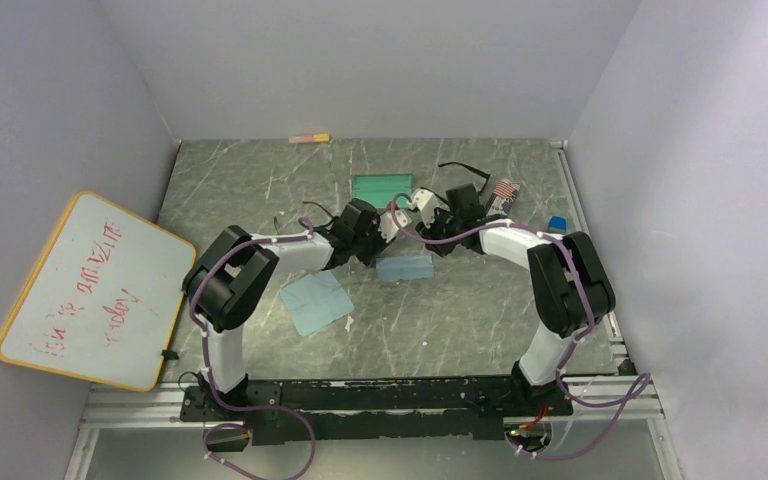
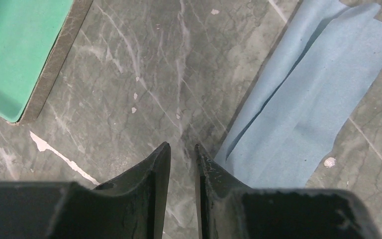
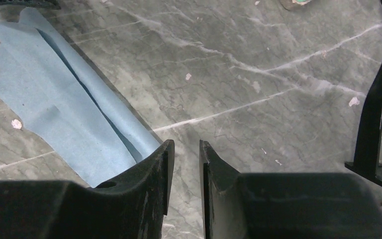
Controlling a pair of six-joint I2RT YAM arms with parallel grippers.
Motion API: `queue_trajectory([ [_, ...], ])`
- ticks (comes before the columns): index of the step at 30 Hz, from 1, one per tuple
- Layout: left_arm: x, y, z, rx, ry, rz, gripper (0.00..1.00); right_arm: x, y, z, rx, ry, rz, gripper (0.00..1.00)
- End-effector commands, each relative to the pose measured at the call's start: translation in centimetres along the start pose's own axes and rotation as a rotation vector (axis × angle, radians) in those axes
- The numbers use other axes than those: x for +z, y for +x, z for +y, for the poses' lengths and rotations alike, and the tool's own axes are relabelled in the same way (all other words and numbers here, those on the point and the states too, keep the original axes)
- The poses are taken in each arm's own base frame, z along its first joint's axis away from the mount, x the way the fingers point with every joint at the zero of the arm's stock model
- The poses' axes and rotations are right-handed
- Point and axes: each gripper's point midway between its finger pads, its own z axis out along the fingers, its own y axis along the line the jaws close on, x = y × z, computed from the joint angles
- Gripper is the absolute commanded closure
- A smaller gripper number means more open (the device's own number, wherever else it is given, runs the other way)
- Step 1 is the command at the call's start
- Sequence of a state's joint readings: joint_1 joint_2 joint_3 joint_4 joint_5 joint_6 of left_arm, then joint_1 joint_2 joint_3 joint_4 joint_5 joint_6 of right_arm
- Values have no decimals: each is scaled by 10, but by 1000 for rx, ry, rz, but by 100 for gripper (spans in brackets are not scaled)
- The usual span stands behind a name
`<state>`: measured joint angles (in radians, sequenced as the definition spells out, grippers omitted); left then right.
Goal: Organize the sunglasses
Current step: Fold the glasses cleaning cloth at the center of the board.
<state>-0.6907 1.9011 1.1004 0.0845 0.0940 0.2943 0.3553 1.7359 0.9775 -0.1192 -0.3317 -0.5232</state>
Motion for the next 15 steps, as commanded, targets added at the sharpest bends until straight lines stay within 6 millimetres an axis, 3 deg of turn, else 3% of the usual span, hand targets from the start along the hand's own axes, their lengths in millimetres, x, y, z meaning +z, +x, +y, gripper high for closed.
queue_trajectory([
  [1, -10, -22, -6, 18, 35, -69, 70, -4, -16, -3, -42, 12, -38, 71],
  [15, -19, -21, -18, 25, 92, -95, 71, -7, -6, 11, -76, -48, -19, 73],
])
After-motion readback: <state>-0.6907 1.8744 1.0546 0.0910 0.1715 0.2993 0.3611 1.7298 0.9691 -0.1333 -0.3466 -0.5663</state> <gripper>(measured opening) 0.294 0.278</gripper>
